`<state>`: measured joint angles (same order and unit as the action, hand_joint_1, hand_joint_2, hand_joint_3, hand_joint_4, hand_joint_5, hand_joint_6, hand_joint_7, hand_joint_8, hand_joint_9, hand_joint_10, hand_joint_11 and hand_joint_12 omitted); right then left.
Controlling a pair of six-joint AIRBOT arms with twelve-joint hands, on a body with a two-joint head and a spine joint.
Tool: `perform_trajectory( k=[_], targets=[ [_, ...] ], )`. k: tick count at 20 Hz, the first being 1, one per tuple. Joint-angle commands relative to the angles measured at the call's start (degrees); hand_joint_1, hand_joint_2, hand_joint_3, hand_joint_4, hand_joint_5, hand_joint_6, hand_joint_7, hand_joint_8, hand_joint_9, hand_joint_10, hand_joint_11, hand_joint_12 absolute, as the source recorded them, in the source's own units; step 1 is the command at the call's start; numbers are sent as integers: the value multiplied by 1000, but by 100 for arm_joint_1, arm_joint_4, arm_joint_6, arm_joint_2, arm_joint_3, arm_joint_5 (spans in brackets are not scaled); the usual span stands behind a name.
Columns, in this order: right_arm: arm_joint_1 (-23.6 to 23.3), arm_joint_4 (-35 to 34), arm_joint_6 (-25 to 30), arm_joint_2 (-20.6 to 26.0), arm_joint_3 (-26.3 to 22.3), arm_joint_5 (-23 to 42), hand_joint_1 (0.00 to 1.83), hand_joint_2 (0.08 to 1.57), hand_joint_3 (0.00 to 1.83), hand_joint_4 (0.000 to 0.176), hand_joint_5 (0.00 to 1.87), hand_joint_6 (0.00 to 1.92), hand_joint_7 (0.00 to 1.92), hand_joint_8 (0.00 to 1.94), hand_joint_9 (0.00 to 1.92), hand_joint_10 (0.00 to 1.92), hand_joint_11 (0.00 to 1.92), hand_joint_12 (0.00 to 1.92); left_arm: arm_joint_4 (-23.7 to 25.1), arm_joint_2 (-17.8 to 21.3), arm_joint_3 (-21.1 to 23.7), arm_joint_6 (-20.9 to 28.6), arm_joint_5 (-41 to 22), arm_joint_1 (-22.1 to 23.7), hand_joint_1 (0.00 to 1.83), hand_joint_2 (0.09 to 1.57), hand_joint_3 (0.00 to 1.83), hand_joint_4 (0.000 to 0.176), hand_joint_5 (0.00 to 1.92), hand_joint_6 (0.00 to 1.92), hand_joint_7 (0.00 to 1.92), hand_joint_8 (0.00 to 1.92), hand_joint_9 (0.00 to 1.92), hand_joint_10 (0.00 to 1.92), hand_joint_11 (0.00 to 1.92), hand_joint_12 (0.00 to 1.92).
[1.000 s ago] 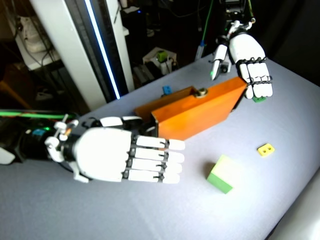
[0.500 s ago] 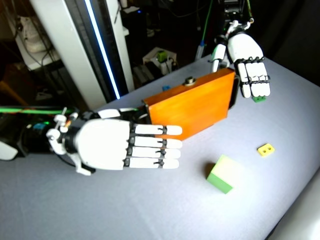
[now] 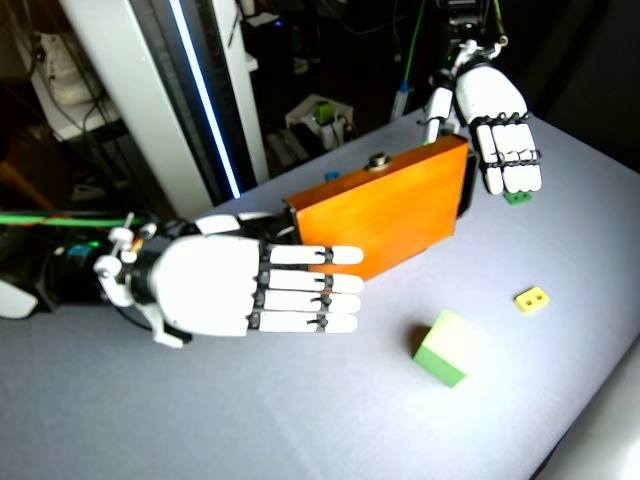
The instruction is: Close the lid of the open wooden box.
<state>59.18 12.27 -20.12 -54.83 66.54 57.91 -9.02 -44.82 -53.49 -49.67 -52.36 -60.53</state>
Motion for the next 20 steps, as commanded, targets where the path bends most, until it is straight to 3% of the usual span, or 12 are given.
perform_trajectory(
  k=[1,2,5,6,8,9,11,12,13,14,16,20],
  targets=[
    [-25,-170,52,-7,-19,708,462,985,6,95,0,0,0,0,0,0,0,0,-32,42,24,29,-731,2,0,1313,7,0,85,8,42,6,52,7,107,59],
    [-18,-170,52,-8,-26,714,431,997,10,78,0,0,0,0,0,0,0,0,-35,42,26,33,-738,-5,0,1318,8,0,84,6,40,5,51,6,105,59],
    [3,-175,52,-20,-48,738,412,1000,5,125,0,0,0,0,0,0,11,5,-44,41,36,47,-767,-30,0,1328,9,0,81,3,38,2,44,2,92,57],
    [16,-184,52,-31,-56,756,408,999,5,127,0,0,0,0,0,0,11,5,-52,41,42,50,-777,-44,0,1328,8,0,80,2,38,2,45,2,92,57],
    [24,-189,54,-36,-60,765,389,998,3,76,0,0,0,0,0,0,0,0,-56,40,44,50,-780,-54,0,1312,1,0,61,0,25,0,29,0,69,48],
    [24,-189,54,-36,-60,765,388,998,3,74,0,0,0,0,0,0,0,0,-56,40,44,50,-780,-54,0,1313,1,0,60,1,23,0,29,1,63,46],
    [161,-93,130,-110,-191,968,398,1003,4,108,0,0,0,0,0,0,0,0,-147,29,94,73,-853,-222,0,1324,5,0,52,0,19,0,20,0,49,42],
    [161,-93,130,-110,-191,968,395,1002,2,119,0,0,0,0,0,0,0,0,-147,29,94,73,-853,-222,0,1318,1,0,56,3,28,5,25,5,49,43],
    [161,105,174,-78,-276,1019,395,1002,2,119,0,0,0,0,0,0,0,0,-143,41,128,86,-942,-253,0,1318,1,0,56,3,28,5,25,5,49,43],
    [161,172,217,-67,-289,1054,401,999,1,134,0,0,0,0,0,0,0,0,-83,76,165,139,-1051,-282,0,1314,0,0,62,5,32,6,30,7,51,44],
    [160,176,218,-14,-293,1099,427,999,0,98,0,0,0,0,0,0,0,0,-20,155,246,138,-1219,-309,0,1315,0,0,45,0,17,1,20,2,46,45],
    [161,77,215,-13,-263,1172,420,1004,2,84,0,0,0,0,0,0,0,0,3,167,270,139,-1251,-311,0,1326,5,0,72,11,45,12,40,9,75,61]
  ],
)
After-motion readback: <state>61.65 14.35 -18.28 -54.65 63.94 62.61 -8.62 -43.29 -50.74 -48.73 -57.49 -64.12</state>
